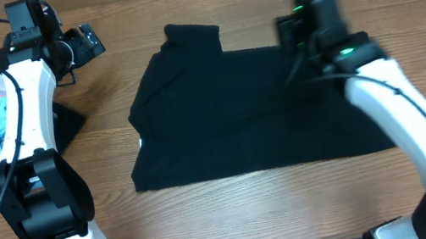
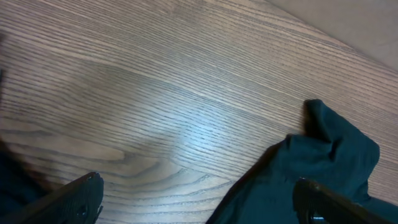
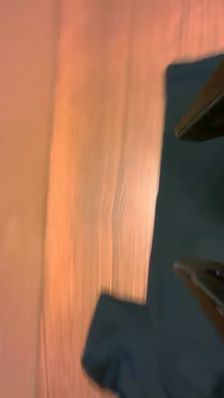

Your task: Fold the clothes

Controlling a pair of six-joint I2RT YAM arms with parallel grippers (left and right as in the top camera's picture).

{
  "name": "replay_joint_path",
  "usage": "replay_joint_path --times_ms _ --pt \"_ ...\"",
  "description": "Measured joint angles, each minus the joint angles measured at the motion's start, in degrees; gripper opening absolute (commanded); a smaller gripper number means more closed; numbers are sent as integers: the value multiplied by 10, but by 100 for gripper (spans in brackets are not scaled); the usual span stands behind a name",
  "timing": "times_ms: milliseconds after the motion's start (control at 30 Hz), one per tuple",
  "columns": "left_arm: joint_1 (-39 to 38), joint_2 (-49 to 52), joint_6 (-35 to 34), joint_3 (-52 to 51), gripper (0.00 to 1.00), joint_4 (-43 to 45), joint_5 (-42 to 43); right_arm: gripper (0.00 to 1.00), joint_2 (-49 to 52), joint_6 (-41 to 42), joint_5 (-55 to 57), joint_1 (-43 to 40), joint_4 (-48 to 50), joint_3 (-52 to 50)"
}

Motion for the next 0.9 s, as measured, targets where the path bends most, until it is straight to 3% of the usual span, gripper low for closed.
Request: replay_joint_path --times_ms 233,333,400,500,900 --pt "0 0 0 0 100 0 0 61 40 17 -77 -168 -9 0" --pt "0 0 0 0 100 0 0 71 80 19 -86 -215 8 0" --pt "0 0 0 0 100 0 0 72 121 22 -87 -241 21 0" --pt "0 0 0 0 100 0 0 80 175 21 -88 -253 49 0" --pt "0 0 0 0 100 0 0 82 278 19 -110 -252 154 0"
